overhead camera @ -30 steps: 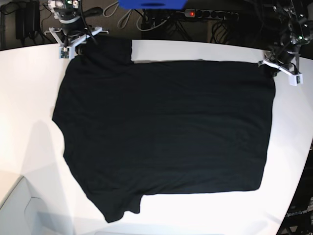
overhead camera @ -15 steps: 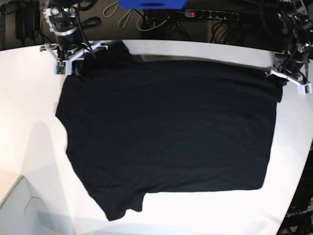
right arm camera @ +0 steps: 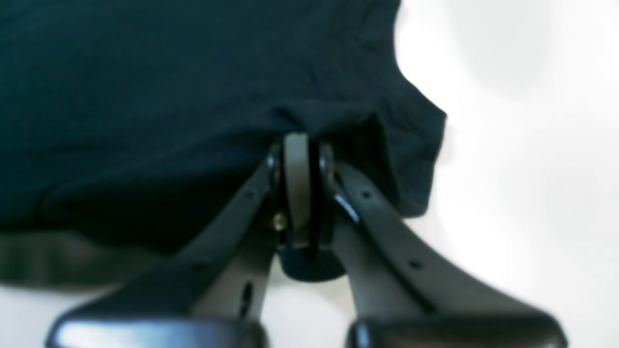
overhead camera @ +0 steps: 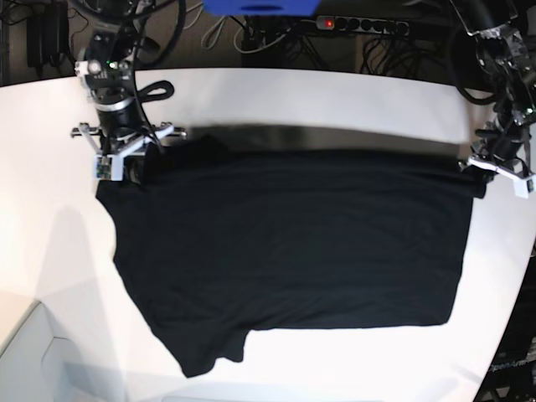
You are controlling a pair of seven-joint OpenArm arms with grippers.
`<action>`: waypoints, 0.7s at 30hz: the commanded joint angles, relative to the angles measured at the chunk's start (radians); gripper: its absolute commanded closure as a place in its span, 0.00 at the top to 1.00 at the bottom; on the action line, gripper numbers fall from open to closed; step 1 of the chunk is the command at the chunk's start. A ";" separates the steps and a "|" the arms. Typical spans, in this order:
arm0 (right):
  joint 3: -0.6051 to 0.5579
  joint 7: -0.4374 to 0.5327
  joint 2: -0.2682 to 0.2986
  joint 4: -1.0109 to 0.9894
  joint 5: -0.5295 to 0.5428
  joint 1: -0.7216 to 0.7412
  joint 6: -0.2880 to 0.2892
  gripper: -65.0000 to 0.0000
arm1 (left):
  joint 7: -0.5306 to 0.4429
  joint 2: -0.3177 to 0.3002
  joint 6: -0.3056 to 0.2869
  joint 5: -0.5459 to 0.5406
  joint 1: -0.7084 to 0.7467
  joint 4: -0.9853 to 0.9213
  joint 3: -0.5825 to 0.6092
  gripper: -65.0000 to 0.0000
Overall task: Layout the t-shirt on the table in an organized manner, then fold the t-shirt properly
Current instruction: 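Lift the gripped edge with both grippers and fold it toward the hem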
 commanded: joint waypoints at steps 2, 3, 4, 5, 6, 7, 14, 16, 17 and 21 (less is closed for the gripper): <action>0.001 0.026 0.002 -0.016 0.004 0.039 0.006 0.00 | -0.027 -0.020 0.001 -0.008 -0.054 -0.018 -0.007 0.00; 0.001 0.026 0.002 -0.028 0.004 0.052 0.006 0.00 | -0.027 -0.021 0.001 -0.008 -0.068 -0.031 -0.009 0.00; 0.001 0.026 0.011 -0.040 0.004 0.067 0.006 0.00 | -0.027 -0.021 0.001 -0.008 -0.083 -0.041 -0.009 0.00; -0.001 0.026 0.020 -0.053 0.004 0.082 0.006 0.00 | -0.027 -0.021 0.002 -0.008 -0.100 -0.052 -0.007 0.00; -0.001 0.026 0.022 -0.069 0.004 0.102 0.006 0.00 | -0.027 -0.021 0.002 -0.008 -0.118 -0.061 -0.006 0.00; -0.001 0.026 0.022 -0.085 0.004 0.119 0.006 0.00 | -0.027 -0.021 0.002 -0.008 -0.135 -0.071 -0.004 0.00; -0.001 0.026 0.045 -0.177 0.004 0.214 0.006 0.00 | -0.027 -0.018 0.002 -0.008 -0.220 -0.133 -0.003 0.00; -0.001 0.026 0.045 -0.194 0.004 0.236 0.006 0.00 | -0.027 -0.020 0.004 -0.008 -0.244 -0.141 -0.003 0.00; -0.001 0.026 0.046 -0.204 0.004 0.248 0.006 0.00 | -0.027 -0.020 0.004 -0.008 -0.257 -0.156 -0.003 0.00; -0.001 0.026 0.060 -0.241 0.004 0.286 0.006 0.00 | -0.027 -0.021 0.004 -0.008 -0.309 -0.235 -0.001 0.00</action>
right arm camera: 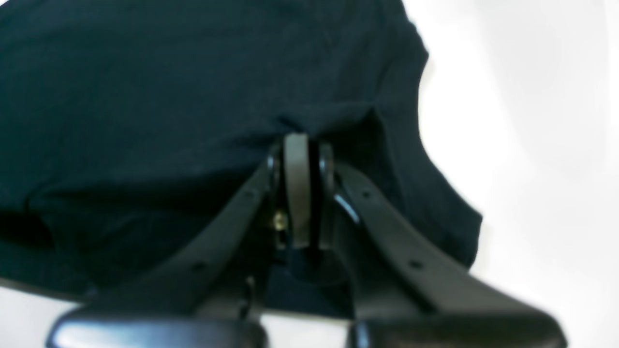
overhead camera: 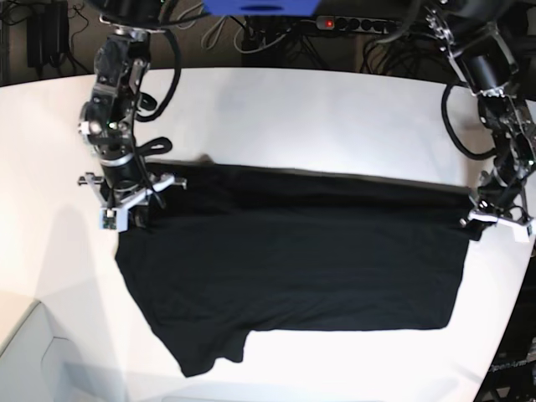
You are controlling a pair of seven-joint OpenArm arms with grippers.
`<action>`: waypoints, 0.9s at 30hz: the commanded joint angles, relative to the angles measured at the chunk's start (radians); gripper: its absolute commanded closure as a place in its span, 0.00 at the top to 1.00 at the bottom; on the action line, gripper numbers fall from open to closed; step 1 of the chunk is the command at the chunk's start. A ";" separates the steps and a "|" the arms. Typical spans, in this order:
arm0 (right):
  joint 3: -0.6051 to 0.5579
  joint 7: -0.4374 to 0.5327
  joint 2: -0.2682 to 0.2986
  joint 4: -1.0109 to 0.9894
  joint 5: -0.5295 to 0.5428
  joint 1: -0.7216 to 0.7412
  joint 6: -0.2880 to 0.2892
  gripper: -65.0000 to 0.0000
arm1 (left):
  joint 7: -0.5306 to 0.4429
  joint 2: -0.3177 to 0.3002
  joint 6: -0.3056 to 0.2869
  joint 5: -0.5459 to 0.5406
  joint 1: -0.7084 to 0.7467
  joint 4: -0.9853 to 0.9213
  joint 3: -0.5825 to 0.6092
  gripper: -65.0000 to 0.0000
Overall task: Layout the t-shirt on the table in an organized manner, then fold the t-shirt properly
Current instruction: 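Lift the gripped edge with both grippers and fold it toward the hem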
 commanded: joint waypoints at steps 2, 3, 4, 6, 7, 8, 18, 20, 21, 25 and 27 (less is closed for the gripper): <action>-0.001 0.027 0.002 -0.006 0.006 0.022 0.006 0.00 | -0.027 -0.021 0.000 -0.009 -0.039 -0.009 -0.003 0.01; -0.001 0.028 0.002 -0.013 0.006 0.028 0.006 0.00 | -0.027 -0.021 0.000 -0.009 -0.049 -0.019 -0.001 0.01; -0.001 0.028 0.002 -0.018 0.006 0.033 0.006 0.00 | -0.030 -0.021 0.000 -0.009 -0.063 -0.032 0.008 0.01; -0.001 0.031 0.002 -0.033 0.006 0.034 0.006 0.00 | -0.036 -0.023 0.000 -0.009 -0.076 -0.052 0.037 0.01; -0.001 0.033 0.002 -0.035 0.006 0.034 0.006 0.00 | -0.037 -0.023 0.000 -0.009 -0.082 -0.061 0.051 0.01; -0.001 0.034 0.002 -0.038 0.006 0.034 0.006 0.00 | -0.037 -0.023 0.000 -0.009 -0.089 -0.068 0.060 0.01; -0.003 0.030 0.018 -0.112 0.006 0.097 0.006 0.00 | -0.039 -0.023 0.000 -0.009 -0.115 -0.099 0.076 0.01; -0.024 0.027 0.028 -0.118 0.006 0.108 0.006 0.00 | -0.039 -0.038 0.000 -0.009 -0.114 -0.099 0.074 0.01; -0.041 0.025 0.041 -0.122 0.006 0.109 0.006 0.00 | -0.039 -0.042 0.000 -0.009 -0.114 -0.101 0.079 0.01; -0.124 0.002 0.089 -0.128 0.006 0.109 0.006 0.14 | -0.039 -0.049 0.000 -0.009 -0.111 -0.101 0.077 0.15; -0.138 -0.029 0.091 -0.121 0.006 0.109 0.006 0.26 | -0.039 -0.049 0.000 -0.009 -0.109 -0.101 0.073 0.29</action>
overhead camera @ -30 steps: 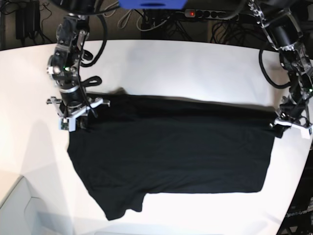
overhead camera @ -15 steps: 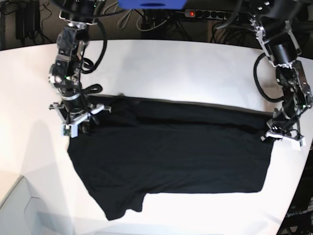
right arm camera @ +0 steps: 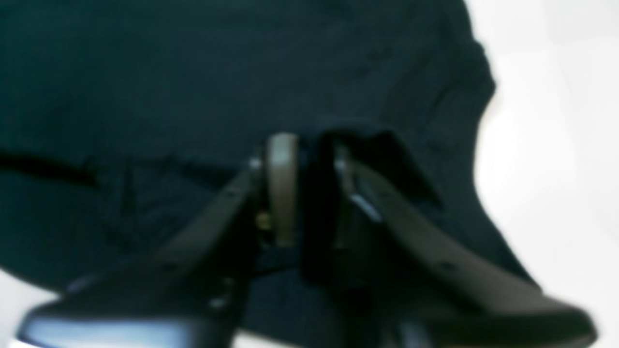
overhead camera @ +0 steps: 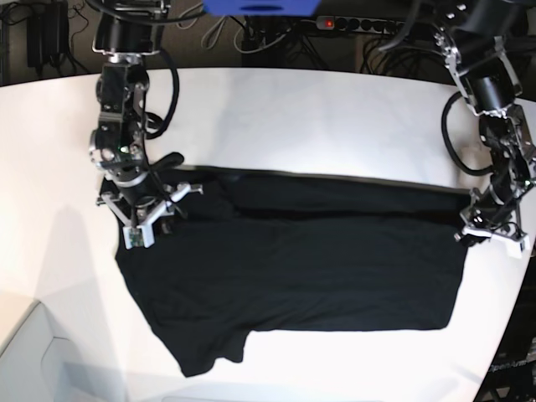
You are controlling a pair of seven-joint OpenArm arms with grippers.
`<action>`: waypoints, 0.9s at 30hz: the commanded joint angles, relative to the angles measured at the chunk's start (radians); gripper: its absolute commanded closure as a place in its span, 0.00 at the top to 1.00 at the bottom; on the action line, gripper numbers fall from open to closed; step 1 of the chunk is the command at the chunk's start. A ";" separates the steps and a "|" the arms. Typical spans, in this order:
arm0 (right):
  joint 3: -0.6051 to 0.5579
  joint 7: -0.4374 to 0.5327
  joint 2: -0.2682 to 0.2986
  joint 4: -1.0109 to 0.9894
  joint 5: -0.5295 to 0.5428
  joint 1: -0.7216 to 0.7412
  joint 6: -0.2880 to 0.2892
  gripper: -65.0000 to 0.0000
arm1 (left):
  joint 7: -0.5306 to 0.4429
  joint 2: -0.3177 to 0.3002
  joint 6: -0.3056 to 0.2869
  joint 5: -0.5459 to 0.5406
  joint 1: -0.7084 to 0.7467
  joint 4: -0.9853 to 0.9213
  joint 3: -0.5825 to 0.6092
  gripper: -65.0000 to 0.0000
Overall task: Layout the t-shirt on the table in an organized manner, then fold the t-shirt properly
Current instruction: 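Lift the gripped edge with both grippers and fold it toward the hem, then pull the gripped edge back with both grippers, spreading the shirt flat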
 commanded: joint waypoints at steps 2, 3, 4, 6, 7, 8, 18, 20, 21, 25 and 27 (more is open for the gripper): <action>0.009 0.009 0.005 0.049 0.005 0.015 0.006 0.36 | -0.018 -0.020 -0.007 -0.019 -0.019 0.021 -0.007 0.42; 0.011 0.008 0.005 0.066 0.005 0.012 0.006 0.39 | -0.018 -0.020 -0.010 -0.020 -0.019 0.024 -0.012 0.47; 0.012 0.006 0.005 0.088 0.005 0.007 0.006 0.43 | -0.017 -0.018 -0.013 -0.020 -0.017 0.026 -0.030 0.52; 0.032 0.008 0.005 0.130 0.006 -0.022 0.006 0.49 | -0.008 -0.010 -0.014 -0.022 -0.017 0.028 -0.092 0.58; 0.053 0.008 0.002 0.161 0.006 -0.036 0.006 0.51 | -0.006 -0.010 -0.014 -0.022 -0.014 0.028 -0.125 0.60; 0.075 0.008 -0.001 0.190 0.008 -0.047 0.006 0.53 | -0.006 -0.010 -0.016 -0.022 0.000 0.028 -0.151 0.62; 0.138 0.011 -0.022 0.282 0.009 -0.199 0.006 0.56 | -0.018 -0.007 -0.016 -0.013 0.090 0.017 -0.177 0.63; 0.136 0.011 -0.030 0.282 0.009 -0.220 0.006 0.56 | -0.018 0.006 -0.016 -0.011 0.089 0.017 -0.168 0.63; 0.136 0.011 -0.037 0.282 0.009 -0.229 0.006 0.56 | -0.018 0.006 -0.016 -0.011 0.089 0.017 -0.150 0.63; 0.135 0.013 -0.047 0.281 0.009 -0.257 0.006 0.56 | -0.020 -0.004 -0.016 -0.011 0.089 0.014 -0.064 0.63; 0.136 0.013 -0.047 0.273 0.009 -0.259 0.006 0.56 | -0.020 -0.004 -0.016 -0.011 0.087 -0.006 -0.039 0.63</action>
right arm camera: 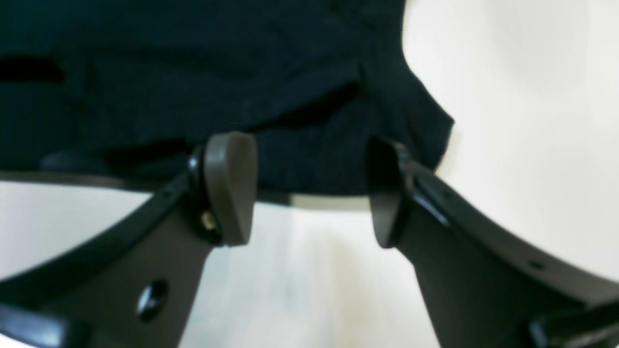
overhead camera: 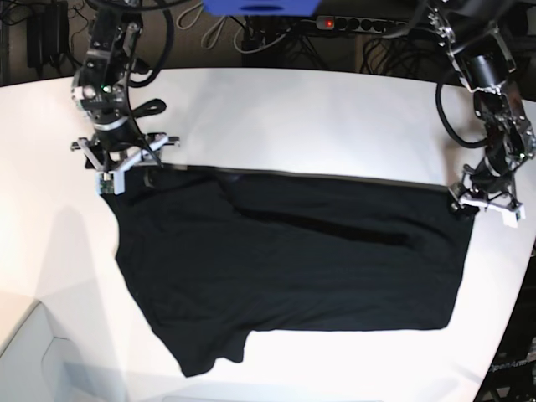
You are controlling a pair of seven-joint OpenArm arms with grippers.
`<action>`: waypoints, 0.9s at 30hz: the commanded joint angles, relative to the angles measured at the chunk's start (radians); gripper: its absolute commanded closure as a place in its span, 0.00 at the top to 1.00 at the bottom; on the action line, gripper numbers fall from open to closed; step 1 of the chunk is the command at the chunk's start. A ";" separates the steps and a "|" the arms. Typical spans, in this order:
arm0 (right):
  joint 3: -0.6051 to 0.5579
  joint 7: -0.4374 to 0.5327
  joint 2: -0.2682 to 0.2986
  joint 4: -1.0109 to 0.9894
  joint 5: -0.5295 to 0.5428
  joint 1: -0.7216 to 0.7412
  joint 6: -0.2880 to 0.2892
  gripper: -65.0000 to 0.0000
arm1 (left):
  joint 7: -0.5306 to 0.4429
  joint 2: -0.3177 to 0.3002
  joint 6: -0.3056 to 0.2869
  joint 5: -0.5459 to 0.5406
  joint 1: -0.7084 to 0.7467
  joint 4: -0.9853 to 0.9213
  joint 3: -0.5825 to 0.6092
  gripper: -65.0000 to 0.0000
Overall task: Layout the t-shirt on the table in an organized manner, then fold the t-shirt properly
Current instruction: 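Pull the gripped edge back with both grippers, spreading the shirt flat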
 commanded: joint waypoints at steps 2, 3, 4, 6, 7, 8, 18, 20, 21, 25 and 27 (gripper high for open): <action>0.002 0.024 0.007 -0.001 0.007 0.012 -0.001 0.56 | -0.014 -0.022 -0.004 -0.010 -0.017 -0.024 0.010 0.61; 0.007 0.024 0.010 -0.012 0.007 0.017 -0.001 0.56 | -0.014 -0.022 -0.004 -0.010 -0.018 -0.041 0.010 0.57; 0.019 0.024 0.010 -0.022 0.007 0.020 -0.001 0.57 | -0.017 -0.022 -0.004 -0.010 -0.023 -0.052 0.010 0.52; 0.057 0.024 0.010 -0.038 0.007 0.034 -0.001 0.60 | -0.046 -0.022 -0.006 -0.010 -0.031 -0.076 0.010 0.38; 0.073 0.024 0.010 -0.044 0.007 0.042 -0.001 0.62 | -0.066 -0.022 -0.006 -0.010 -0.029 -0.085 0.010 0.32; 0.085 0.024 0.010 -0.051 0.007 0.046 -0.001 0.65 | -0.087 -0.022 -0.006 -0.010 -0.028 -0.090 0.010 0.25; 0.097 0.025 0.032 -0.110 0.007 0.049 0.000 0.69 | -0.118 -0.022 -0.006 -0.010 -0.028 -0.105 0.010 0.00; 0.099 0.025 0.033 -0.147 0.007 0.075 0.000 0.69 | -0.118 -0.022 -0.006 -0.010 -0.028 -0.105 0.010 0.00; 0.102 0.025 0.033 -0.165 0.007 0.088 0.000 0.69 | -0.118 -0.024 -0.006 -0.010 -0.028 -0.105 0.010 0.00; 0.102 0.025 0.038 -0.203 0.007 0.104 0.000 0.69 | -0.118 -0.034 -0.006 -0.010 -0.028 -0.105 0.010 0.00; 0.102 0.025 0.038 -0.203 0.007 0.104 0.000 0.69 | -0.118 -0.036 -0.006 -0.010 -0.028 -0.105 0.010 0.00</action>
